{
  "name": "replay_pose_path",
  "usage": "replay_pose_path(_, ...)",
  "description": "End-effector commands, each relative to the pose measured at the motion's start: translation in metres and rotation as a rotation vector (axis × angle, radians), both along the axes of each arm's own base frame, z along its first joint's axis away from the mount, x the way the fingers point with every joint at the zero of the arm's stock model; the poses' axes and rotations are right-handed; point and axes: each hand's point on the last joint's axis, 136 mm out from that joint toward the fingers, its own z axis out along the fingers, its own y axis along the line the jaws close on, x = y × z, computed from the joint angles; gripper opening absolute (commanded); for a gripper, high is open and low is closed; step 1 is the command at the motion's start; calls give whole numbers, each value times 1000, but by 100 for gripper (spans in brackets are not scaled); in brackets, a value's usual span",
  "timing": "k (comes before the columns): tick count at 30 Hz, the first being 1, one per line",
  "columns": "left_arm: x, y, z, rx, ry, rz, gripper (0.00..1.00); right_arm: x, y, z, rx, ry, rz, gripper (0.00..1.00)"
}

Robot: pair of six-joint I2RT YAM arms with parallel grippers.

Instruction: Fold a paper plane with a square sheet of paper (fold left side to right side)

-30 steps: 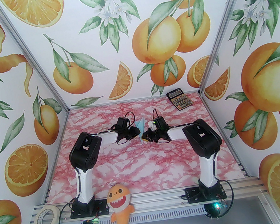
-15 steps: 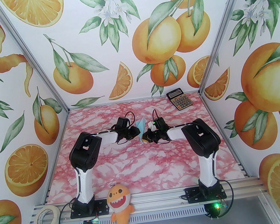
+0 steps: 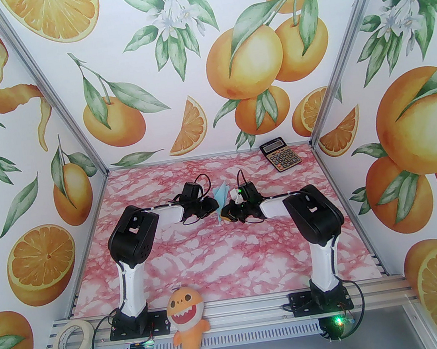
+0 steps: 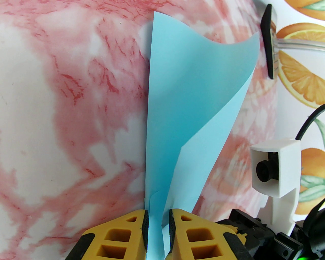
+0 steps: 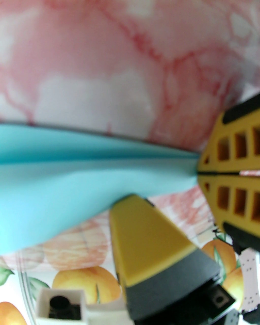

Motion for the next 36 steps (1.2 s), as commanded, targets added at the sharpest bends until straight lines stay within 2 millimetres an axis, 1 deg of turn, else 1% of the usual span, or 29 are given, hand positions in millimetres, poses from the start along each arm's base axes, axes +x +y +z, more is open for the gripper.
replay_pose_path(1,-5,-16,-12,-10,2,-36,22,10,3,-2,-10,-14,-19,8)
replay_pose_path(12,-8,-19,-13,-12,8,-40,22,15,7,-1,-3,-19,-22,9)
replay_pose_path(16,-9,-18,-13,-4,8,-44,21,16,7,5,2,-35,-20,9)
replay_pose_path(21,-7,-17,-11,10,0,-45,21,14,2,14,-13,-58,-19,13)
replay_pose_path(24,-7,-18,-12,7,3,-43,21,15,-7,21,-42,-81,-23,18)
replay_pose_path(26,-6,-19,-11,2,2,-44,21,17,-14,23,-62,-92,-36,19)
replay_pose_path(29,-6,-19,-12,0,5,-42,21,15,-18,17,-53,-73,-30,15)
replay_pose_path(36,-5,-20,-12,-2,11,-38,21,-4,-12,7,-35,-47,12,10)
